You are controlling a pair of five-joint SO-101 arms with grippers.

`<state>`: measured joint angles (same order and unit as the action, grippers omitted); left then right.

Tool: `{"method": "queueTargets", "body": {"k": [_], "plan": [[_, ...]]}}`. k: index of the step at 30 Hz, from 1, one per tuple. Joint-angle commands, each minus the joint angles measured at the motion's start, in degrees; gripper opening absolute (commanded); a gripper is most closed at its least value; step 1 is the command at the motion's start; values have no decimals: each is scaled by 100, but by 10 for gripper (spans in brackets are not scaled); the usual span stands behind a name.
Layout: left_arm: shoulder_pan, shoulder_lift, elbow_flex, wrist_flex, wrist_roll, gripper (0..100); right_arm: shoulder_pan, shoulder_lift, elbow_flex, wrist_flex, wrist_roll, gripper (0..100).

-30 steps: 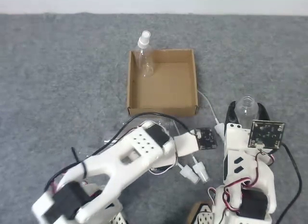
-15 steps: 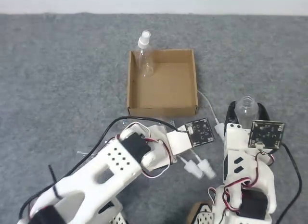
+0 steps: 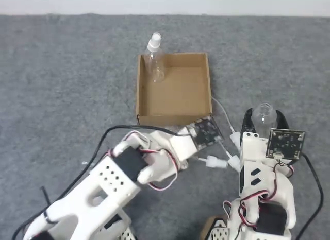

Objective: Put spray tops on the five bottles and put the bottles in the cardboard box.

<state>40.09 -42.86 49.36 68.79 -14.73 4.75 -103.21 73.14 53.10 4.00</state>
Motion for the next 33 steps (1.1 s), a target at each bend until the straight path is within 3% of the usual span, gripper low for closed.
{"method": "queueTargets", "body": {"k": [1,13,18,24,33], "plan": [[-457,-571,40,-202,211,12,31,-75,-26,-136,-26,52],[-651,-2084,602,-492,563,13,13,-75,-26,-145,-62,52],[-668,-2532,673,-484,571,13,-426,-75,35,-145,-26,52],[-1178,-2901,673,-545,888,13,-673,-75,255,-444,-26,52],[-1204,-3165,673,-571,941,14,-1059,-75,448,-673,-26,51]]}}
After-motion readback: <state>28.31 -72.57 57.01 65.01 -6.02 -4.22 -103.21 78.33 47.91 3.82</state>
